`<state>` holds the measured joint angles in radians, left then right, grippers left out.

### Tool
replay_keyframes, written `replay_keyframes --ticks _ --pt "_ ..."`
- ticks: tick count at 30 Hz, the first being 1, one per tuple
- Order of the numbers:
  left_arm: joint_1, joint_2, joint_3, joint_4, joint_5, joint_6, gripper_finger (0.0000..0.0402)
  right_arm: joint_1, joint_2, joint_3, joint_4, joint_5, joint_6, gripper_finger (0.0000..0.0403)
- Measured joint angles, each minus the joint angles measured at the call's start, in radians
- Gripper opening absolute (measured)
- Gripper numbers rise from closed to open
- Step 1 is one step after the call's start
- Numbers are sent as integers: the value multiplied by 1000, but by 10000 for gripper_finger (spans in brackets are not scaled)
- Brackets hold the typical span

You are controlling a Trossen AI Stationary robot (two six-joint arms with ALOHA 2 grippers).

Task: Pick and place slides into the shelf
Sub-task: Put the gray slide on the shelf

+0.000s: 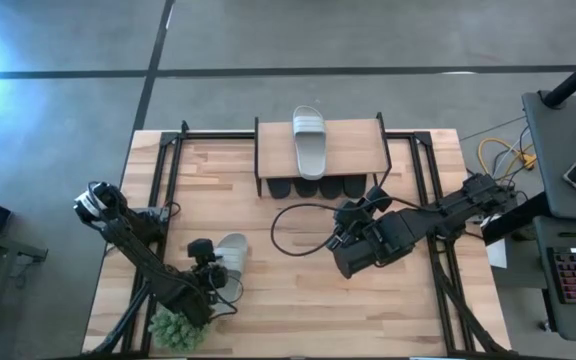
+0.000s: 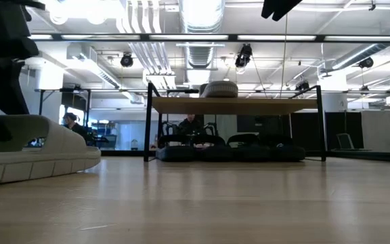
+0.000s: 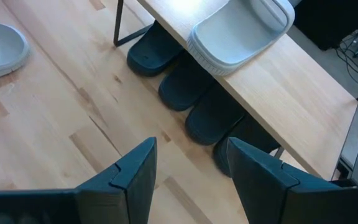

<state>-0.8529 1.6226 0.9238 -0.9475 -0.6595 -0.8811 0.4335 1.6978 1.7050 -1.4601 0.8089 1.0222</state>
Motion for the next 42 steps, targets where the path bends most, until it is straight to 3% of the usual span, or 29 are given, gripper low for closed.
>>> replay_keyframes --ticks 4,16,24,33,38,42 --pt "17 0 -2 2 -42 29 142 0 0 0 0 0 0 187" --pt "79 -1 -65 110 -126 106 6 0 0 0 0 0 0 187" --pt "90 -82 -13 50 -107 110 2 -2 0 0 -2 4 10 187" --pt "162 -340 101 -41 -287 145 1 -4 -1 0 -1 92 71 187" --pt "304 -420 195 8 -427 362 1 -4 -7 2 -2 173 118 187" --pt "473 -409 254 145 -463 623 0 -4 -7 7 0 214 125 187"
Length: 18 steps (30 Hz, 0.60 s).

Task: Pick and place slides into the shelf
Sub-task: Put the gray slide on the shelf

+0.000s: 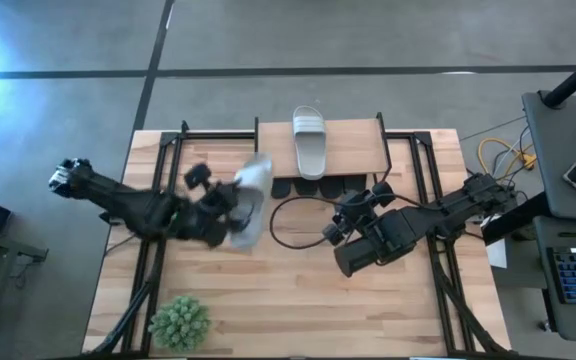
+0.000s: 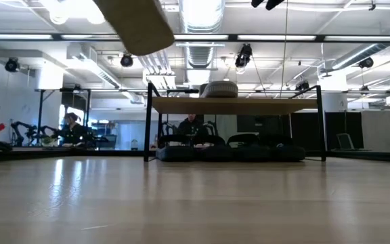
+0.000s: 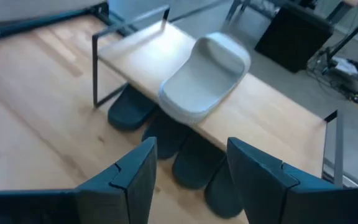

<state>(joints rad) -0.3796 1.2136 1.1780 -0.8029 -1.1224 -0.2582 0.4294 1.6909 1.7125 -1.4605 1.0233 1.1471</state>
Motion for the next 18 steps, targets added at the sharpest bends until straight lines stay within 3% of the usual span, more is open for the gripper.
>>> replay_keyframes --ticks 5,9,15,18 --pt "191 66 28 215 -19 299 0 0 -7 0 -4 86 59 187" --pt "314 138 25 343 77 497 0 0 -23 1 -24 171 123 187" --pt "467 217 24 461 204 634 0 0 -44 1 -78 185 172 187" --pt "526 241 24 535 219 692 0 0 -54 1 -95 185 188 187"
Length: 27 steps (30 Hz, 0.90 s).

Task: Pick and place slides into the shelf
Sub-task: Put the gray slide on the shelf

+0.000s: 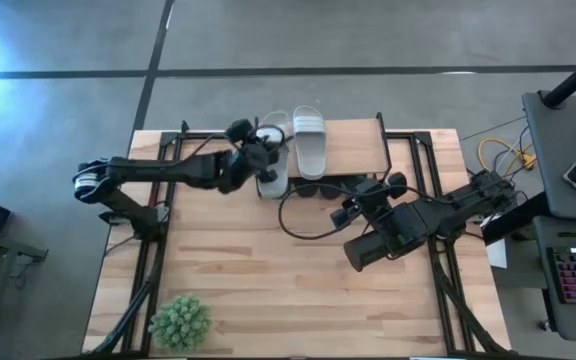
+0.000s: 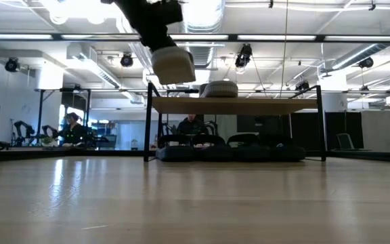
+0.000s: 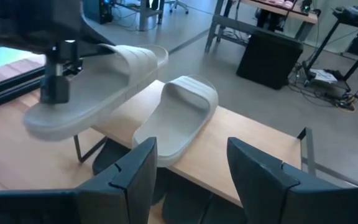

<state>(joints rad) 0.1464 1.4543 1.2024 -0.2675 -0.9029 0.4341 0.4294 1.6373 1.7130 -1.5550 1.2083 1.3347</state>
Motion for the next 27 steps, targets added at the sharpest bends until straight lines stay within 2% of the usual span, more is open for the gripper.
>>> replay_keyframes --ticks 6,16,27 --pt "77 45 31 7 56 19 0 0 -12 0 -16 0 -5 187" --pt "124 164 65 4 94 24 0 0 -15 -2 -16 -2 -27 187" --pt "147 165 62 -7 113 22 6 0 -15 -11 -16 -59 -38 187"
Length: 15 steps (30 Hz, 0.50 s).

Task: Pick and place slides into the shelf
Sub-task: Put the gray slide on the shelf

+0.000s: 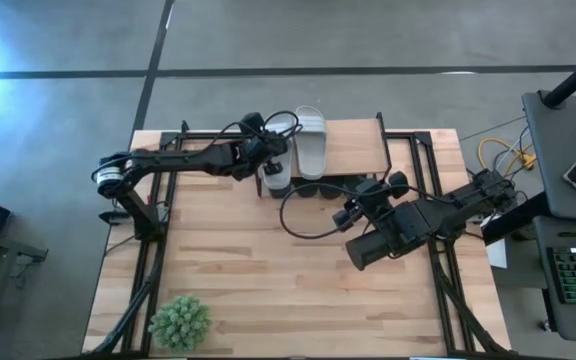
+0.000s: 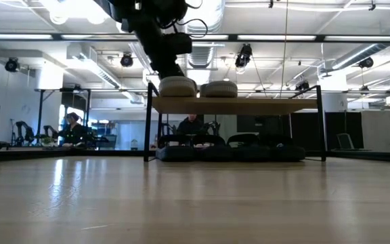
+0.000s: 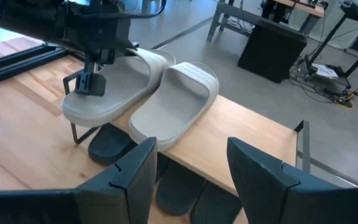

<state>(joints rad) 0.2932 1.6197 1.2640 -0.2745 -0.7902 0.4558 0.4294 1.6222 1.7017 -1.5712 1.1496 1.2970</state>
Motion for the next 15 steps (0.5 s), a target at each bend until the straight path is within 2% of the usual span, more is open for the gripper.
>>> replay_keyframes --ticks 15 --pt "-1 -11 -11 -39 17 -7 140 0 0 -2 0 -5 4 187"
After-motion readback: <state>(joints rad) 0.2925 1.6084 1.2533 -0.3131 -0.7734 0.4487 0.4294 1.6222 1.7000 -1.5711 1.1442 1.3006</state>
